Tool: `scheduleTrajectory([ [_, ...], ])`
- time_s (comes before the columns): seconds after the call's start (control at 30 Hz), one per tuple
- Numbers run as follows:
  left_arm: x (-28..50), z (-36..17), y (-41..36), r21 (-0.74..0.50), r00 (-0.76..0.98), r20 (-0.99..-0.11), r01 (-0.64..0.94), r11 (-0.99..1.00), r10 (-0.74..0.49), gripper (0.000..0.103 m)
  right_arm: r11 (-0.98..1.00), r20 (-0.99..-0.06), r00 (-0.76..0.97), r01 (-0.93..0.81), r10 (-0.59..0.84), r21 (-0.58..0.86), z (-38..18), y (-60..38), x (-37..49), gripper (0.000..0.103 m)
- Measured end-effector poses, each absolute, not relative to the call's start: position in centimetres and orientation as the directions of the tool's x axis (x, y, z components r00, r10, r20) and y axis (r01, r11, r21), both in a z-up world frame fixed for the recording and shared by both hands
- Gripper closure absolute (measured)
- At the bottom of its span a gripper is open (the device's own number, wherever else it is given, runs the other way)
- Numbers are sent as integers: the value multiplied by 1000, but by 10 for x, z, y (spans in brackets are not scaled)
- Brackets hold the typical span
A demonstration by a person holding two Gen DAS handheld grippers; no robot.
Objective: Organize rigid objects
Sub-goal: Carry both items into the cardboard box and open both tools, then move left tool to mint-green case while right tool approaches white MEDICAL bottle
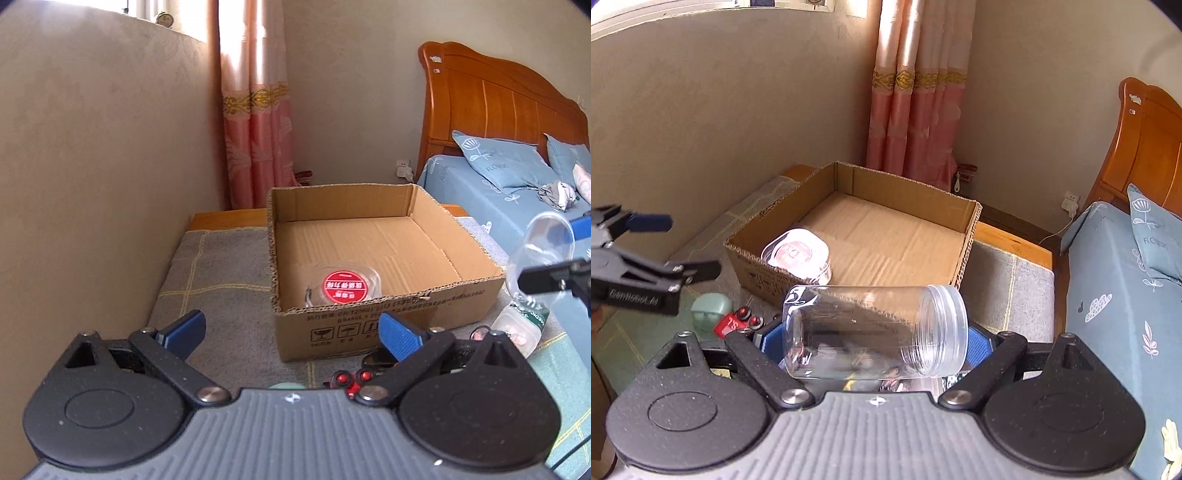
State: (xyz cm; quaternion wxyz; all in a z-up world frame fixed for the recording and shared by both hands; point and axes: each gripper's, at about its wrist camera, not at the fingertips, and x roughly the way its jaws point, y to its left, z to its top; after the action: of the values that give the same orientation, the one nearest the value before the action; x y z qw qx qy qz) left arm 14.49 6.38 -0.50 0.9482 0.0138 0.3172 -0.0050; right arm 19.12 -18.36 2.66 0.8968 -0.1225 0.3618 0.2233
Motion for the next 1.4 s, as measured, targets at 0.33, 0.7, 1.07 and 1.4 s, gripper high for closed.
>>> scheduleTrajectory([
  [0.33, 135, -1, 95, 23, 815, -577, -59, 998, 62, 3, 876, -722, 627, -479, 292, -62, 37, -145, 276, 10],
  [0.7, 136, -14, 115, -16, 805, -589, -94, 995, 66, 3, 894, -742, 624, -441, 247, -73, 20, -120, 339, 0],
  [1.07, 128, -14, 114, -16, 802, -595, -86, 996, 60, 3, 876, -748, 614, -473, 251, -94, 20, -125, 305, 0],
  [1.4, 112, -9, 107, -1, 801, -595, -76, 997, 61, 1, 879, -728, 620, -474, 294, -49, 23, -144, 251, 0],
])
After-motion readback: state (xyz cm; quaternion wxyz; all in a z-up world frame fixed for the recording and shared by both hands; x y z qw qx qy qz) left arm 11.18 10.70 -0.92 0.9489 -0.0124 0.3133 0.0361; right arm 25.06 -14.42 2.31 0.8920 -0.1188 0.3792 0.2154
